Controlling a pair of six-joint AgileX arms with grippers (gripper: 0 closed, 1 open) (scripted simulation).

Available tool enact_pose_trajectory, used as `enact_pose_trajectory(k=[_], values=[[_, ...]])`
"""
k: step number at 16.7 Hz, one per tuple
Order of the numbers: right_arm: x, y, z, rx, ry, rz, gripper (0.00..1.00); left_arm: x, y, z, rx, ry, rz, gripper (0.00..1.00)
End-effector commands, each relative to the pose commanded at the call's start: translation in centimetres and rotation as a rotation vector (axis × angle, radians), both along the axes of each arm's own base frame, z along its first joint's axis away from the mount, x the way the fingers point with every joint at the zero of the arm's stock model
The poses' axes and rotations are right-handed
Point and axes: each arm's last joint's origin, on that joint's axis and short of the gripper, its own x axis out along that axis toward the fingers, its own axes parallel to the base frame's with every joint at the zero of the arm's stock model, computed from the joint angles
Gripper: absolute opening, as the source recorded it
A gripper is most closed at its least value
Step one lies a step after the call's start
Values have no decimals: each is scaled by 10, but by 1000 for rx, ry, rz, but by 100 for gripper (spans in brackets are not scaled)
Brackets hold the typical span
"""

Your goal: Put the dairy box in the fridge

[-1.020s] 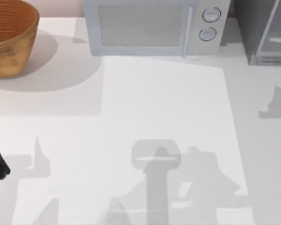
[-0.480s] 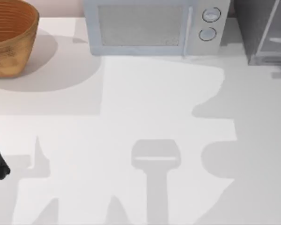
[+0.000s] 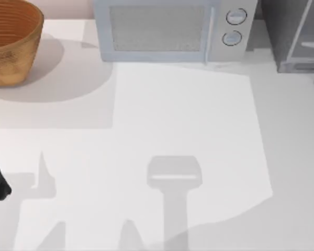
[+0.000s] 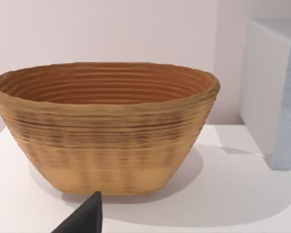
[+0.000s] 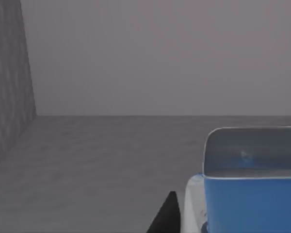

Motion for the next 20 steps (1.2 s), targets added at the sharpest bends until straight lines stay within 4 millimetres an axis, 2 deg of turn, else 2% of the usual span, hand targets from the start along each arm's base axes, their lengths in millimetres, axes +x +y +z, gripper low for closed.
enact_pose_trajectory(k=[5, 7, 11, 15, 17, 20], values=[[0, 2, -1, 3, 7, 5, 0, 0, 0, 0, 0, 0, 0, 100], [8, 3, -4, 5, 16, 12, 0, 0, 0, 0, 0, 0, 0, 100], [48, 1, -4, 5, 23, 15, 0, 0, 0, 0, 0, 0, 0, 100], [96, -1, 11, 1, -1, 9, 0, 0, 0, 0, 0, 0, 0, 100], [111, 0, 15, 2, 1, 6, 0, 0, 0, 0, 0, 0, 0, 100], [120, 1, 19, 3, 6, 5, 0, 0, 0, 0, 0, 0, 0, 100]])
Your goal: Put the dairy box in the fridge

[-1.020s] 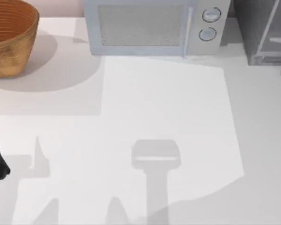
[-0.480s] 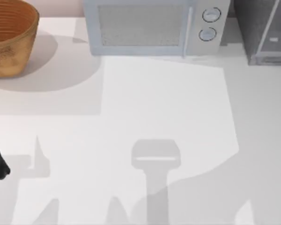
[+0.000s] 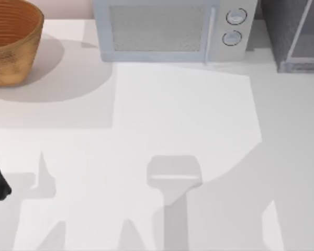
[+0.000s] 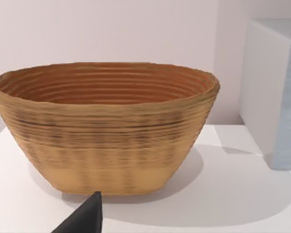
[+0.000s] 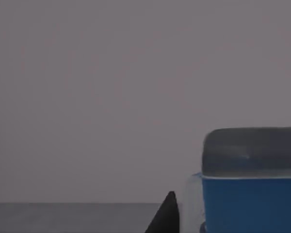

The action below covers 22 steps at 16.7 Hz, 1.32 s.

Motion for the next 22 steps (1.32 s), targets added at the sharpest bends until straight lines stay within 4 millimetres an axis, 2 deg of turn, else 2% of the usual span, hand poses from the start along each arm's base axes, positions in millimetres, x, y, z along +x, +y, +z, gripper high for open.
enact_pose_trajectory(k=[3, 16, 22], values=[[0, 0, 0, 0, 0, 0, 0, 0, 0, 0, 0, 0, 0, 100], [0, 0, 0, 0, 0, 0, 98, 0, 0, 0, 0, 0, 0, 100], [0, 0, 0, 0, 0, 0, 100, 0, 0, 0, 0, 0, 0, 100]])
